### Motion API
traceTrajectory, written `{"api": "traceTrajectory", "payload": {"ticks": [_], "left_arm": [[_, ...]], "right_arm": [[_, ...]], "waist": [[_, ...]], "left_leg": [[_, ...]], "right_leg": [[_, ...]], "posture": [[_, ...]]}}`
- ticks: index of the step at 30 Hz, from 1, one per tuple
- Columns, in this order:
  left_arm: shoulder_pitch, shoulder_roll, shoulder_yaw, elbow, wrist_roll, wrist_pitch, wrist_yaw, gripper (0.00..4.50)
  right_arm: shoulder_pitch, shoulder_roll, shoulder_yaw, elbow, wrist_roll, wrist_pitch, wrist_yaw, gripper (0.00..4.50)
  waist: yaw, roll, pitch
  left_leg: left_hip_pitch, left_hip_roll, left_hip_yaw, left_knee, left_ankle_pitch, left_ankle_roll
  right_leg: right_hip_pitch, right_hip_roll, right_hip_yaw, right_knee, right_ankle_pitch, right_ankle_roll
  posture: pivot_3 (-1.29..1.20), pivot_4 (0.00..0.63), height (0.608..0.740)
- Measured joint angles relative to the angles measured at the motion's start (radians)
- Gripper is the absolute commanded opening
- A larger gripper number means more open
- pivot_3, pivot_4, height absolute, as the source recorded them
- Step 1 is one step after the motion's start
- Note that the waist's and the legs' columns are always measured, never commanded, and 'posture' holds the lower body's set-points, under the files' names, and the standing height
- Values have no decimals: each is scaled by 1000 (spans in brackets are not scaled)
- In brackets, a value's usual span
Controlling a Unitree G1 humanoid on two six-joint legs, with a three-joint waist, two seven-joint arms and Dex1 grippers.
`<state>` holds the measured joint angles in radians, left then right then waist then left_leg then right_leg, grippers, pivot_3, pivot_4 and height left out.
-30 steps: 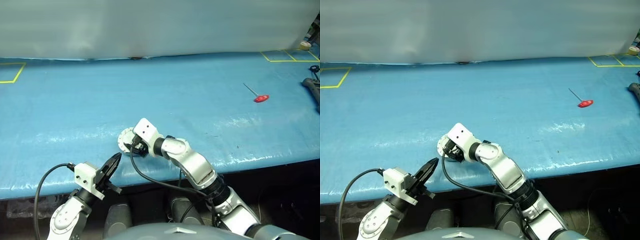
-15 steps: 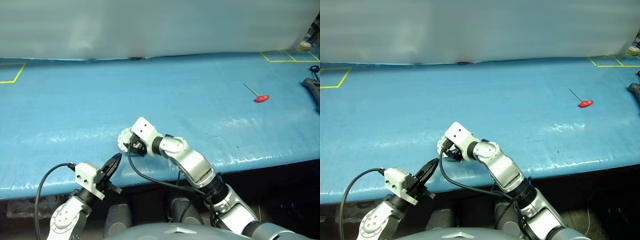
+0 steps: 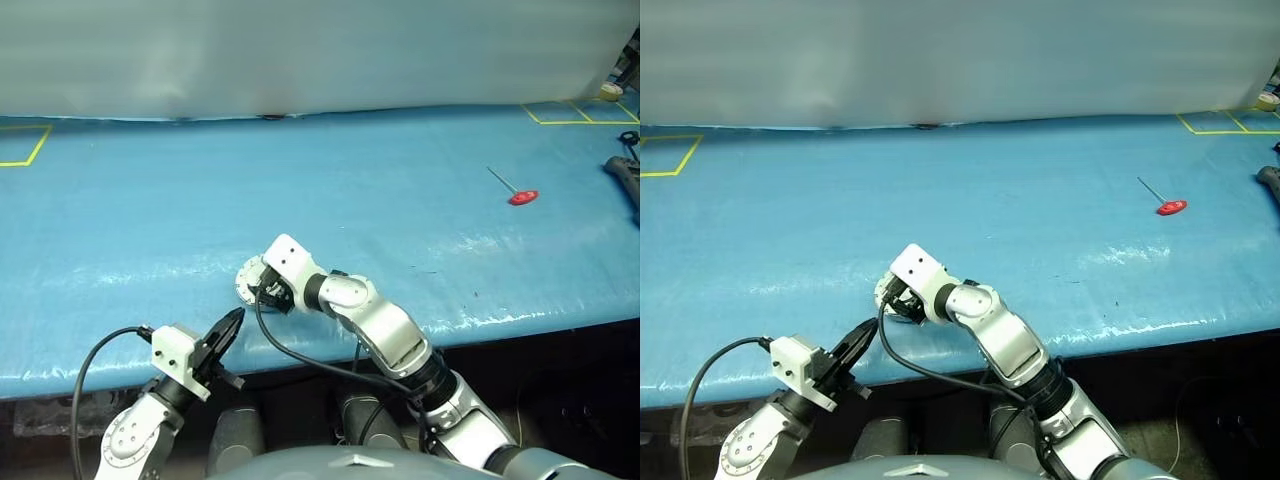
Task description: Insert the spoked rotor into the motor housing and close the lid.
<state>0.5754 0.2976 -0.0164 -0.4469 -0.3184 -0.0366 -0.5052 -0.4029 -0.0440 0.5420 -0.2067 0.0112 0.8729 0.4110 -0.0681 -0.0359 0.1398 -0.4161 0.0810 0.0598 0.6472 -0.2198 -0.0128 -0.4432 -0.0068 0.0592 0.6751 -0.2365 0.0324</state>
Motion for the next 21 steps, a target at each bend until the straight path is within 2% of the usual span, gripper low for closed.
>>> {"api": "traceTrajectory", "payload": {"ticks": [9,21], "left_arm": [[-3,0,0,0,0,5,-10,0],[-5,-3,-4,0,-4,11,-13,0]], "right_arm": [[-5,16,-29,-17,37,56,-1,3043],[-1,9,15,-37,30,60,-44,3043]], "waist": [[0,0,0],[0,0,0]], "left_leg": [[0,0,0,0,0,0],[-1,0,0,-1,0,0]], "right_leg": [[0,0,0,0,0,0],[-1,-1,0,-2,0,0]], "posture": [[0,150,740],[0,150,740]]}}
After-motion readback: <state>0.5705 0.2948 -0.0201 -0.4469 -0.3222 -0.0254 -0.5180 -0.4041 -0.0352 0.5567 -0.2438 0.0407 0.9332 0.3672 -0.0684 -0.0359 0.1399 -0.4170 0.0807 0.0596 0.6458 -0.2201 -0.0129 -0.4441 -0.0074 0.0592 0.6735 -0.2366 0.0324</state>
